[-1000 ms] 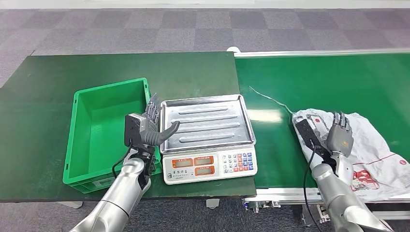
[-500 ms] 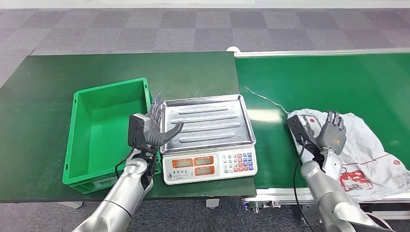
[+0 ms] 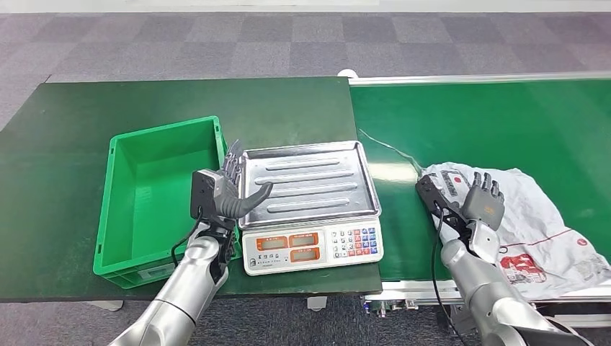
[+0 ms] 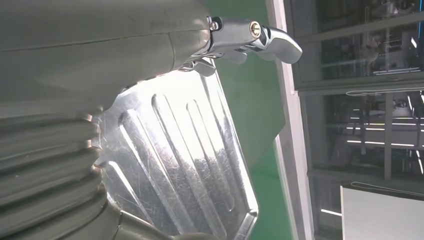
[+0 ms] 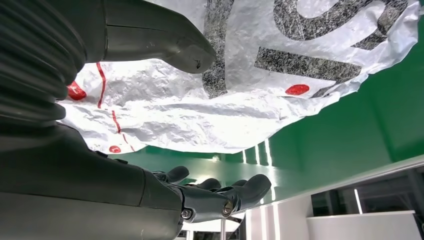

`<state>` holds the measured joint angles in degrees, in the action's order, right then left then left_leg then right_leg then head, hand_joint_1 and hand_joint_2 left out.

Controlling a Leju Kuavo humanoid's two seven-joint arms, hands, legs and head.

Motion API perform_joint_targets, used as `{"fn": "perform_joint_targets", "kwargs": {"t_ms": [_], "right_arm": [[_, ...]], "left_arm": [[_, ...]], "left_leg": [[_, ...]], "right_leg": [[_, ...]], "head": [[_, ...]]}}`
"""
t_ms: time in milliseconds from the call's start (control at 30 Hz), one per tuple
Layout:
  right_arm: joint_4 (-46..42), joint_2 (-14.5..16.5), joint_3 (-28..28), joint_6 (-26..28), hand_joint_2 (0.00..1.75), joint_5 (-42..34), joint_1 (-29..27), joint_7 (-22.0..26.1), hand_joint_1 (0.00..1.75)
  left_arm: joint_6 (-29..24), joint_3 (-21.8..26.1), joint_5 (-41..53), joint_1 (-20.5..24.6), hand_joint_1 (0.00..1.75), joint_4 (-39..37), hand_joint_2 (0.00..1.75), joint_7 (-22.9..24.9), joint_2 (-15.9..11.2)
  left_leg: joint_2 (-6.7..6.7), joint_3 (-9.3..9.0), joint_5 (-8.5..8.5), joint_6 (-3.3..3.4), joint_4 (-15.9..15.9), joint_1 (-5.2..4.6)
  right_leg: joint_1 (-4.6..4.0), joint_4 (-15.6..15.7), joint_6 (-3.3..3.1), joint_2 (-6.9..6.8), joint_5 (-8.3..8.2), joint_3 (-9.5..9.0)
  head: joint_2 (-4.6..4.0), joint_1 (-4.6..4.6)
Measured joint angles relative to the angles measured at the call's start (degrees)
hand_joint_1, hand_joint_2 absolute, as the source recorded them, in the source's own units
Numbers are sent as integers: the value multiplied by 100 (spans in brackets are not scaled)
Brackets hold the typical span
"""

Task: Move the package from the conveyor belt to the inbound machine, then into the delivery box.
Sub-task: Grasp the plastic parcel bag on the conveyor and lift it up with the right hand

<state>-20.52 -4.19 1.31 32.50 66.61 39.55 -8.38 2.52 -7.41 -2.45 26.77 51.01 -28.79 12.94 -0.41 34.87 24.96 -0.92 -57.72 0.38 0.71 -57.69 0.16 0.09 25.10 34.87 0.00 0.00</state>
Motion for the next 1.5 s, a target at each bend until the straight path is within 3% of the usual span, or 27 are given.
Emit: {"fn": "perform_joint_targets", "kwargs": {"t_ms": [400, 800, 1100, 1167, 1233, 1300, 1500], "right_arm": [[52, 67, 0, 9, 175, -256, -242, 177, 0], [110, 330, -1, -165, 175, -509, -1102, -288, 0], [157, 466, 73, -391, 175, -761, -1316, -479, 0], [157, 475, 126, -447, 175, -833, -1331, -461, 72], [157, 481, 181, -489, 175, -891, -1345, -407, 160], [157, 492, 236, -526, 175, -948, -1354, -326, 175], [156, 533, 454, -578, 175, -1140, -1359, 49, 175]], "left_arm": [[-21, 0, -73, -10, 0, 19, 175, 0, -31], [-39, -8, -91, -72, 0, 130, 175, 61, -42], [-16, -49, -53, -79, 0, 153, 175, 207, -34], [-5, -72, -42, -79, 0, 155, 175, 234, -30], [4, -99, -20, -79, 0, 157, 175, 254, -24], [15, -123, 10, -79, 0, 158, 175, 280, -20], [56, -155, 96, -75, 0, 178, 175, 337, 13]], "left_leg": [[0, -1, 0, 0, 0, 0], [1, -9, 8, 1, 1, 1], [8, -110, 45, 13, 0, 13], [7, -145, 59, 16, 0, 18], [7, -172, 69, 21, 0, 20], [6, -190, 75, 26, 0, 25], [9, -213, 88, 44, 0, 35]], "right_leg": [[-3, 0, 0, 0, 0, -1], [-7, 1, 1, 1, 8, -5], [-19, 25, 12, 3, 46, -109], [-24, 36, 15, 3, 57, -149], [-26, 44, 17, 2, 65, -182], [-26, 50, 21, 1, 70, -205], [-24, 72, 30, 2, 70, -242]], "head": [[0, 0], [0, -1], [0, -1], [0, -1], [0, 0], [0, 0], [0, 0]]}}
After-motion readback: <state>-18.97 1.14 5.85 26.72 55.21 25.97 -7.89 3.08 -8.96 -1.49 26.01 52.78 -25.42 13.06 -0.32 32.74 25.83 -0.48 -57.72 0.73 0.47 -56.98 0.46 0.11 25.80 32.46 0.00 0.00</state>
